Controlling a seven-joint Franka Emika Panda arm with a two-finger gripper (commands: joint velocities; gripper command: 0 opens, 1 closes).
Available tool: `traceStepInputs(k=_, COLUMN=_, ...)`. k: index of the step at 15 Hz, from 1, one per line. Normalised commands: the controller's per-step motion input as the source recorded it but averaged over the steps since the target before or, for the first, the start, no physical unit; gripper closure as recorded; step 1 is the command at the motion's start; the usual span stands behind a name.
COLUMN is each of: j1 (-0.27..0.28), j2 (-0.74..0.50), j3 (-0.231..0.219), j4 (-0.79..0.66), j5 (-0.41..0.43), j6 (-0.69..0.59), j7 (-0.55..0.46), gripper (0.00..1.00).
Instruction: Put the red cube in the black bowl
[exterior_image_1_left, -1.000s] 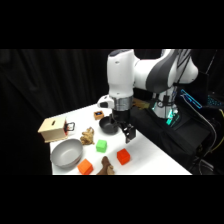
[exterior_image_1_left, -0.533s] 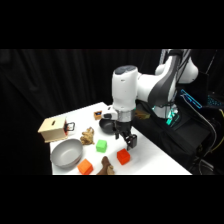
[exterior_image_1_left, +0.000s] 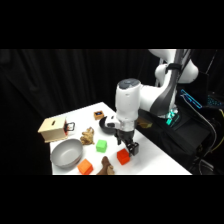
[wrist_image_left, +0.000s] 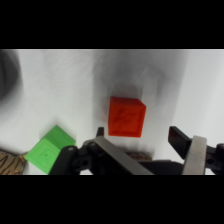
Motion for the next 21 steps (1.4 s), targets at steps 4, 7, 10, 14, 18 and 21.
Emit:
traceStepInputs(k=4, j1=0.149, j2=0.08, j3=-0.131, j4=-0.01, j5=-0.154, j6=0.2, j7=0.23, gripper=0.0)
traceStepInputs(k=7, j1=0.137, j2=0.07, j3=-0.127, j4=-0.01, j5=-0.138, j6=0.21, j7=0.19, gripper=0.0)
traceStepInputs(k=10, j1=0.138, j2=0.1, j3=-0.141, j4=0.01, j5=-0.152, j6=0.22, j7=0.2, gripper=0.0)
traceStepInputs(k=14, j1=0.126, j2=0.12, j3=-0.135, j4=0.02, j5=-0.13, j6=0.24, j7=0.16, gripper=0.0)
traceStepInputs(k=18, j1=0.132, j2=0.1, j3=-0.122, j4=0.04, j5=-0.101, j6=0.21, j7=0.15, gripper=0.0)
traceStepInputs(k=21, j1=0.12, j2=0.09, j3=-0.104, j4=0.04, j5=-0.065, j6=0.21, j7=0.13, gripper=0.0)
